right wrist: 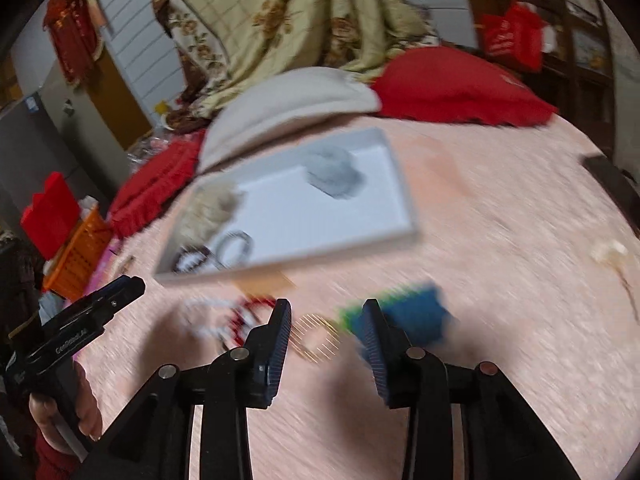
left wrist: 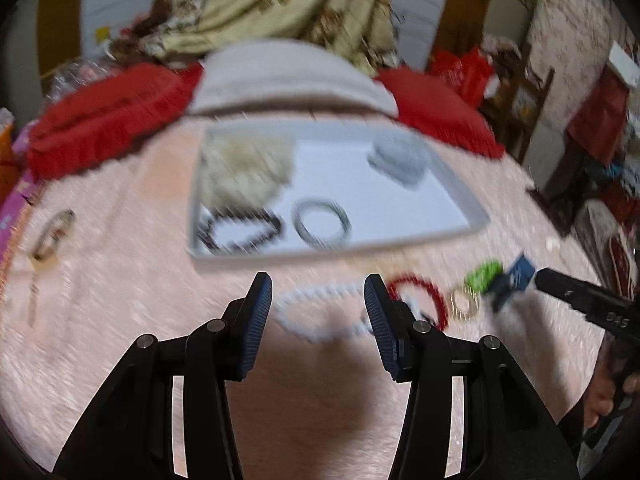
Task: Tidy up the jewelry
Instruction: 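Grasp the white pearl strand with the left tool while the right grasps the red bead bracelet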
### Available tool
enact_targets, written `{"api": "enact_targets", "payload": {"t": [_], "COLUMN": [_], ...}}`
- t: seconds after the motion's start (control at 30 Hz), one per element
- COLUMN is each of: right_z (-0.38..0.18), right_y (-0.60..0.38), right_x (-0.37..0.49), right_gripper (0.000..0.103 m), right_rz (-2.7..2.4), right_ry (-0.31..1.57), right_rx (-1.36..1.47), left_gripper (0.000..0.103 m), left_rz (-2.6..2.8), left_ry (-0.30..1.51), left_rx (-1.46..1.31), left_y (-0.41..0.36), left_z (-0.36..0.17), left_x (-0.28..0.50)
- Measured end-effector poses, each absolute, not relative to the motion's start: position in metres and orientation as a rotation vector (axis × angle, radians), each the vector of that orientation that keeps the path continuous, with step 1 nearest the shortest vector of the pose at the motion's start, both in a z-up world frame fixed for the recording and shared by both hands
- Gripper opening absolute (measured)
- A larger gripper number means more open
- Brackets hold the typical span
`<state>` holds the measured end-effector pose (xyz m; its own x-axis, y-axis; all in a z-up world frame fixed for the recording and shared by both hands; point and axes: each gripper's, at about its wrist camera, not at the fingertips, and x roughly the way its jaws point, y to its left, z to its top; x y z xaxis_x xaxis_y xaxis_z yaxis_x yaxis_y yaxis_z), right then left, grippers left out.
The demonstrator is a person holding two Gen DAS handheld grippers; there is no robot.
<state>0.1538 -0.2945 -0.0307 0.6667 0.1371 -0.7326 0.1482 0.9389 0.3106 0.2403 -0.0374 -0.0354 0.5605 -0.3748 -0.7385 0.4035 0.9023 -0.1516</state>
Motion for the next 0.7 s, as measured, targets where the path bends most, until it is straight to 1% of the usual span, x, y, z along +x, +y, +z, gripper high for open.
{"api": "enact_targets", "payload": {"t": [0.1, 0.17, 0.2, 0.23, 0.3, 0.57, 0.7], "right_z": [-0.043, -0.051, -0.054, -0.057, -0.061, -0.066, -0.069], "right_y": [-0.312, -0.317, -0.318, -0.319, -0.316, -0.276, -0.248], "right_x": [0.129, 0.117, 0.114, 0.112, 0.113, 0.126, 0.136], "right_gripper": [0.035, 0.035, 0.035, 0.035, 0.035, 0.035, 0.035], "right_rz": [-0.032, -0.042, -0.044, -0.042, -0.031, 0.091, 0.150], "right_ry": [0.861, 0.861, 0.862, 0.866, 0.874, 0.908, 0.939], "right_rx": [0.413, 0.450, 0.463, 0.475, 0.485, 0.426, 0.368], "left_gripper": [0.047, 0.043, 0.036, 0.026, 0.015, 0.014, 0.014], "left_rz": [-0.447, -0.444, -0.444, -0.435, -0.392, -0.331, -0.368], "left_ry": [0.889, 0.902, 0.912, 0.929, 0.968, 1.033, 1.010], "left_rx": [0.127, 0.166, 0.179, 0.198, 0.246, 0.264, 0.132], "left_y": [-0.062, -0.073, -0.076, -0.079, -0.079, -0.038, -0.009], "left_z": [-0.054, -0.064, -0.068, -0.072, -0.081, -0.083, -0.071], "left_x": [0.245, 0.250, 0.251, 0.252, 0.252, 0.230, 0.226]}}
